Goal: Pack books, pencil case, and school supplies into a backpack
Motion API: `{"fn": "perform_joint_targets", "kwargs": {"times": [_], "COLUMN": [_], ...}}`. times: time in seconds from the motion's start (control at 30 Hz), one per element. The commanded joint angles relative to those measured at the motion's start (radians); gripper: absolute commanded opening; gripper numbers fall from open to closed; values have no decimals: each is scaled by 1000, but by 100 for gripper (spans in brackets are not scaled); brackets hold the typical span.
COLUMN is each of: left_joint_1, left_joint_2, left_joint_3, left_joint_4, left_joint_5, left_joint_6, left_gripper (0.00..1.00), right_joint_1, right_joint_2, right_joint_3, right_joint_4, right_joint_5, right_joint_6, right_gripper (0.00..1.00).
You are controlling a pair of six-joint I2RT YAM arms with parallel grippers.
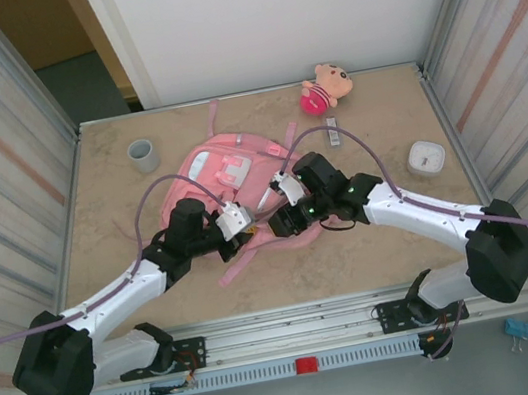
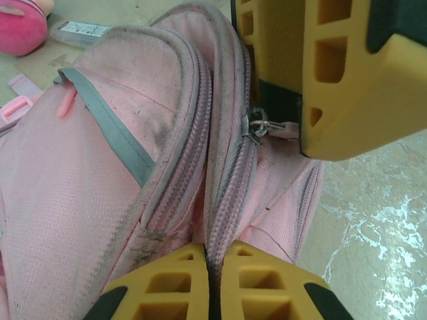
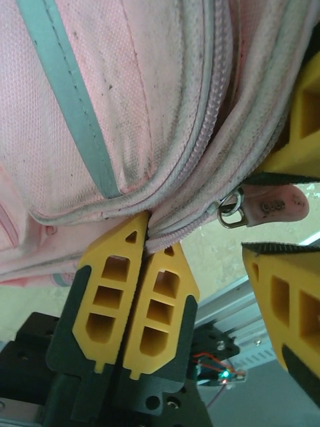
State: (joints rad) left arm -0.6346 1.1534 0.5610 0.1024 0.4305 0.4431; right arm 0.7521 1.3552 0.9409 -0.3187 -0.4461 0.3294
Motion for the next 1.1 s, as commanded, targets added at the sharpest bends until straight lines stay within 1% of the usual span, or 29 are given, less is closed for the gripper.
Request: {"fn": "perform_joint_targets", "kwargs": {"times": [0.0,0.03,0.07,0.17,0.23,0.3,0.47,0.6,0.7,0.8,0.87,0.97,1.0,1.07], "left_joint_1": [-4,-4,-4,-3,-4,-4,-4,-4,-4,-4,-3,-24,-43,-87], "left_joint_2": [-24,-24,-26,-31,-35,-40,-63,-88,-105,-122,-132,-141,-138,-123], "left_joint_3": [22,22,23,26,25,27,19,5,-3,-8,-4,33,53,99], "left_joint_4": [89,89,89,76,59,32,-34,-72,-103,-125,-126,-136,-137,-154], "left_joint_5": [84,84,83,65,34,10,-43,-67,-80,-85,-65,-40,-40,-62], "left_joint_6": [-30,-30,-29,-25,-19,-8,20,33,40,38,24,-3,-8,5], "left_gripper": [0,0,0,0,0,0,0,0,0,1,10,33,41,53], "right_joint_1": [-1,-1,-1,0,-7,-29,-156,-256,-286,-281,-261,-207,-188,-158], "right_joint_2": [20,27,32,29,4,-26,-92,-108,-100,-88,-88,-94,-97,-101], "right_joint_3": [48,53,59,73,71,62,9,-29,-36,-31,-30,-16,-13,-1], "right_joint_4": [27,18,11,-30,-60,-80,-136,-156,-155,-135,-109,-87,-81,-75], "right_joint_5": [63,82,99,163,206,211,142,49,-12,-91,-143,-182,-188,-194], "right_joint_6": [1,2,3,5,2,5,12,-9,-22,-16,-3,16,24,43], "right_gripper": [39,40,38,23,16,12,5,2,0,0,0,0,0,0]}}
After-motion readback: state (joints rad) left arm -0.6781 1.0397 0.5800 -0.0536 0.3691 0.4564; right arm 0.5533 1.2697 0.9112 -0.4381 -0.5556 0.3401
